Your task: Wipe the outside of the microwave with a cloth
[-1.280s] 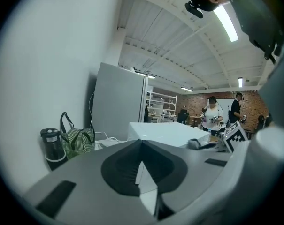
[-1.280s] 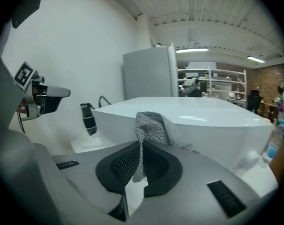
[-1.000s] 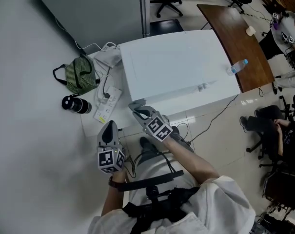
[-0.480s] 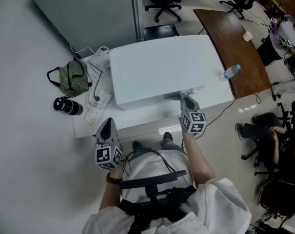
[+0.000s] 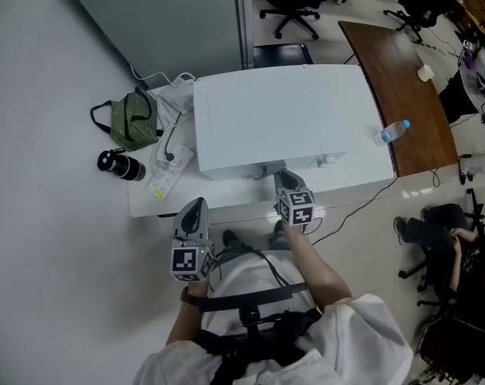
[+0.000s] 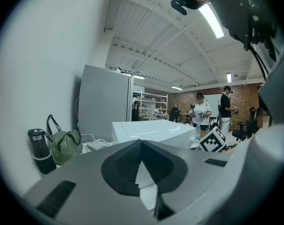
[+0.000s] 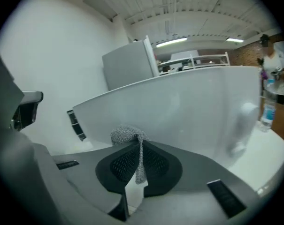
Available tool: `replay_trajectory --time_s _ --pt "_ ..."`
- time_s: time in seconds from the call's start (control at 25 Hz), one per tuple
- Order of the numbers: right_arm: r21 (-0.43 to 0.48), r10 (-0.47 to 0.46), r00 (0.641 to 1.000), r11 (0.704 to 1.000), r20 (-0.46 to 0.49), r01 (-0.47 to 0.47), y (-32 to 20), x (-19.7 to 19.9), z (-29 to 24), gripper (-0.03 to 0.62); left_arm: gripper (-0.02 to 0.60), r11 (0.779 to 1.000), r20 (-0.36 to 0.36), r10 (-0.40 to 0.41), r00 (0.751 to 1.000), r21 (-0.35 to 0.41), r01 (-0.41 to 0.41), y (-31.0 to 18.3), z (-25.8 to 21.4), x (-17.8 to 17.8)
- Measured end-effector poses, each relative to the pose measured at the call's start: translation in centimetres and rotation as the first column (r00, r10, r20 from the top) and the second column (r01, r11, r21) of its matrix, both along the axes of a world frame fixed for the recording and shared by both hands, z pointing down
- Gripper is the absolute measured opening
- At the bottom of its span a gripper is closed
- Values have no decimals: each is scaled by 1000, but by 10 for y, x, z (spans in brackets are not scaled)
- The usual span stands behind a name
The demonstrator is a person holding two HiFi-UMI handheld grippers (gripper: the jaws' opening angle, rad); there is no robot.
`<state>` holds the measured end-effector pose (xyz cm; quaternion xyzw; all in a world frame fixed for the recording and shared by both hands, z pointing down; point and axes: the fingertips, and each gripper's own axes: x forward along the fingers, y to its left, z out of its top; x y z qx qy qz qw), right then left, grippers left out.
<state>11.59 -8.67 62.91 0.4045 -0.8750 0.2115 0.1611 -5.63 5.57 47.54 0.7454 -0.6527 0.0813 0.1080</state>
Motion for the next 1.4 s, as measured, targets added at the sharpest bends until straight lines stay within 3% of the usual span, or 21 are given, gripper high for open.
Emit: replay_trajectory --time_s 0.08,0.24,0.32,0.4,0.48,0.6,0.68,0.76,0.84,0.92,1.04,1.12,1.2,1.32,1.4 --pt "-9 -167 986 986 2 167 22 -71 4 20 28 999 0 -41 999 -7 41 10 1 -16" --pt "8 -439 898 898 -14 439 71 -191 -2 20 28 992 -30 -123 992 -19 122 30 8 -51" --pt "17 -499 866 866 -20 500 87 -223 -2 20 28 991 -46 -132 990 -16 131 35 8 -58" --pt "15 -503 864 864 -26 503 88 -226 2 20 28 992 -48 -123 991 -11 123 35 7 -60" --pt "9 -459 887 888 -42 460 74 -204 10 20 28 994 -46 -109 993 -11 108 32 6 -59" --pt "14 -334 937 941 -104 338 39 -135 28 20 28 997 -54 -70 996 -26 68 22 10 -50" --pt "-3 -187 975 982 -122 189 9 -68 42 20 28 999 -57 -27 998 -40 25 14 11 -38" --pt "-35 8 993 999 -114 -13 -16 6 58 20 28 999 -51 11 999 -52 -14 8 13 -28" --pt "-61 202 974 976 -102 -209 -29 74 69 20 28 997 -51 38 998 -62 -41 4 17 -21" --pt "-73 334 937 937 -101 -342 -38 125 74 20 28 996 -55 53 997 -67 -56 2 20 -14" --pt "-105 399 911 907 -101 -409 -40 145 86 20 28 995 -67 62 996 -74 -67 4 23 -12" --pt "-132 360 927 919 -102 -371 -33 119 99 20 28 995 -74 57 996 -82 -63 10 26 -18" --pt "-158 275 957 945 -96 -288 -22 69 111 20 28 995 -77 44 996 -84 -50 17 28 -30" --pt "-175 81 993 980 -89 -96 4 -28 119 20 28 997 -83 10 997 -71 -16 32 28 -56" --pt "-159 -79 992 985 -100 62 29 -94 116 20 28 998 -89 -21 996 -59 15 46 25 -80"
